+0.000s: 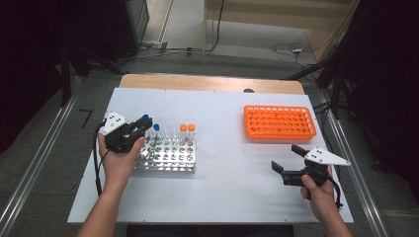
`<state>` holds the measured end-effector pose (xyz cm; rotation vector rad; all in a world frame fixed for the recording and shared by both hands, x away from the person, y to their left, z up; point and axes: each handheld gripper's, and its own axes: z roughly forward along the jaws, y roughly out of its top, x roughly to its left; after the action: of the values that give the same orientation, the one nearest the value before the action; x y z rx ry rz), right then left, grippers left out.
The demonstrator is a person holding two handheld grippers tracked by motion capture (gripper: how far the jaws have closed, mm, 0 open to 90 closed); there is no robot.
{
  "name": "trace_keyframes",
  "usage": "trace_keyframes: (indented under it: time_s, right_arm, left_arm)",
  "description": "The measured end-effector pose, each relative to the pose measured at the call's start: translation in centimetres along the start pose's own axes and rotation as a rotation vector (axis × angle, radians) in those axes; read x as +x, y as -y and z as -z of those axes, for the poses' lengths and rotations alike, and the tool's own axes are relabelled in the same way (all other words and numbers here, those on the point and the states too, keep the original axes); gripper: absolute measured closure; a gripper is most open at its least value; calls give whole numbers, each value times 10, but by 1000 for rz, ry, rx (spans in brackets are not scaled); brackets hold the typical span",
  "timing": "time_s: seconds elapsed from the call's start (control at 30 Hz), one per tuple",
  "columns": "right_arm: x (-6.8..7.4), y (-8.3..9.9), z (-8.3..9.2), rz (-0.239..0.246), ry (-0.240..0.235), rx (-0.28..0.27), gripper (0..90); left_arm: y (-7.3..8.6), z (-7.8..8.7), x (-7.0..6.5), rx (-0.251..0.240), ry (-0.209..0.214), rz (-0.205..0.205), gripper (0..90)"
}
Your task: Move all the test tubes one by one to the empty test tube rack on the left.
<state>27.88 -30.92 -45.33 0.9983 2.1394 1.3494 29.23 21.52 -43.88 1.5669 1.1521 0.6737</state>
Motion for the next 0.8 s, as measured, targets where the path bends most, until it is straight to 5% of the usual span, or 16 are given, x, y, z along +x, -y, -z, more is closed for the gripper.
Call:
trace_keyframes:
  time_s: [0.27, 0.5, 0.8]
  right_arm:
    - [0, 0, 0, -1, 0, -1, 13]
    - [-1, 0, 0, -6, 0, -5, 13]
    - [-3, 0, 1, -6, 3, -8, 13]
  left_arm:
    - [1, 1, 0, 50, 22, 23, 687]
    - [-2, 7, -1, 41, 46, 55, 558]
    - [-1, 21, -8, 8, 107, 44, 269]
